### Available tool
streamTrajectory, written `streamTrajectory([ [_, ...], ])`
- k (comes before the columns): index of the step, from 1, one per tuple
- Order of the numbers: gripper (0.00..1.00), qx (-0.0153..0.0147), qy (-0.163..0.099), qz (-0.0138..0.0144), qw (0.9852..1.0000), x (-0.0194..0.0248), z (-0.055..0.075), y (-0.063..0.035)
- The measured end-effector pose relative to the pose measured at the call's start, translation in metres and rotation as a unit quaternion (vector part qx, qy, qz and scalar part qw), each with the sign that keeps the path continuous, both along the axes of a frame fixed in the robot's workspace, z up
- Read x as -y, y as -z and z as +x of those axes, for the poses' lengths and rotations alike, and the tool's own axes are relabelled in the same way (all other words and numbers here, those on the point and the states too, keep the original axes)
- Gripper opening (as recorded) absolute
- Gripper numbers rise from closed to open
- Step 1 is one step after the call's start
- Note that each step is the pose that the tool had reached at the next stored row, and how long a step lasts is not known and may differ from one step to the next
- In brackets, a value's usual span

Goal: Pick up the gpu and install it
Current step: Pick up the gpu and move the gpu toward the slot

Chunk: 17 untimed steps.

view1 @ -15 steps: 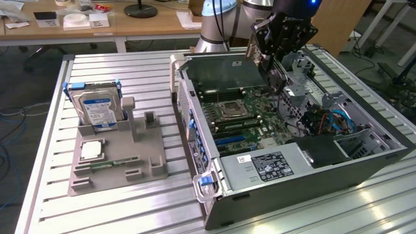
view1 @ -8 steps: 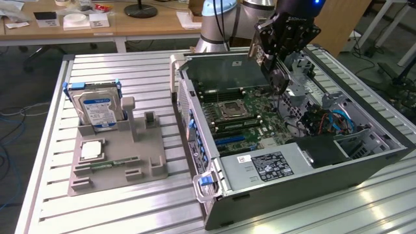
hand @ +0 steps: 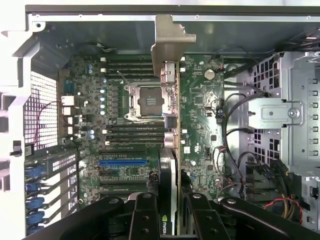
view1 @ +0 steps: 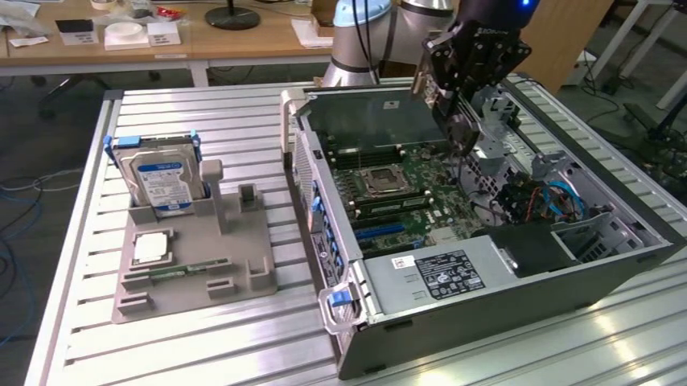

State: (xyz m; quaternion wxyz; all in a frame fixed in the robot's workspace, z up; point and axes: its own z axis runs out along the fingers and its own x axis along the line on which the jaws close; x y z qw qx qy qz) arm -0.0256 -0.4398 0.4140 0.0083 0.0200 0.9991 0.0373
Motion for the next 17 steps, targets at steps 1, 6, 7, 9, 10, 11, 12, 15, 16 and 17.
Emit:
streamTrajectory([
  [1,0.27,0.0000,0.000,0.0000,1.0000,0.0000,0.002,0.0000],
  [6,0.27,0.0000,0.000,0.0000,1.0000,0.0000,0.010,0.0000],
  [7,0.27,0.0000,0.000,0.0000,1.0000,0.0000,0.012,0.0000],
  [9,0.27,0.0000,0.000,0.0000,1.0000,0.0000,0.016,0.0000],
  [10,0.27,0.0000,0.000,0.0000,1.0000,0.0000,0.018,0.0000],
  [11,0.27,0.0000,0.000,0.0000,1.0000,0.0000,0.020,0.0000],
  [12,0.27,0.0000,0.000,0.0000,1.0000,0.0000,0.022,0.0000],
  [15,0.27,0.0000,0.000,0.0000,1.0000,-0.0001,0.037,0.0000],
  [16,0.27,0.0000,0.000,0.0000,1.0000,0.0000,0.044,0.0000],
  [17,0.27,0.0000,0.000,0.0000,1.0000,0.0000,0.045,0.0000],
])
